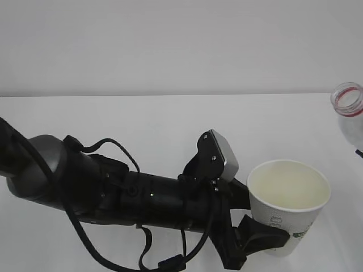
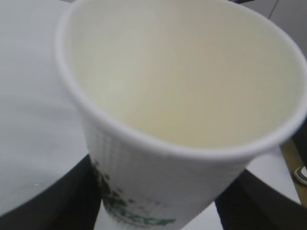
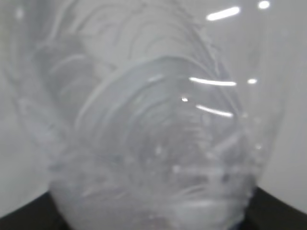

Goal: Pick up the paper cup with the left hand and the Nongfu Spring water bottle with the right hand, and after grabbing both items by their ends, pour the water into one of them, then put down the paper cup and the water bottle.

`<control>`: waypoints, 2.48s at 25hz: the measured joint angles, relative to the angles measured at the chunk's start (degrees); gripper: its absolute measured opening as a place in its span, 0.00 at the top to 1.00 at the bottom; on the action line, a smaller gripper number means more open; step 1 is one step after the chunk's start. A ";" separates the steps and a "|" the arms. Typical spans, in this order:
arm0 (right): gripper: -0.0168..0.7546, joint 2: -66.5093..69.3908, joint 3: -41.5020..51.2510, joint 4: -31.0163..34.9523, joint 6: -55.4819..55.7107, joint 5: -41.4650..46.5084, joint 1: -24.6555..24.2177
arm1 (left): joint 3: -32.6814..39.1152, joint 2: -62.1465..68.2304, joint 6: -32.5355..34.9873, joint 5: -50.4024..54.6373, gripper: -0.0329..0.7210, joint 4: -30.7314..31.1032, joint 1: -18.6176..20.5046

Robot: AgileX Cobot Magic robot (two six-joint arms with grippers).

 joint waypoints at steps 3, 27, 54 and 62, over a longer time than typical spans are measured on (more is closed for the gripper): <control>0.42 0.00 0.00 0.00 -2.58 0.00 0.00 | 0.00 0.00 0.00 -0.09 0.29 0.00 -0.88; 0.42 0.00 0.00 0.39 -18.98 0.00 0.00 | 0.00 0.00 -0.51 -0.62 0.29 0.12 -1.24; 0.42 0.00 0.00 4.28 -30.80 0.00 0.00 | 0.00 0.00 -0.59 -0.61 0.29 0.12 -1.24; 0.42 0.00 0.00 5.49 -33.44 -1.18 0.00 | 0.00 0.00 -0.59 -0.61 0.29 0.12 -1.24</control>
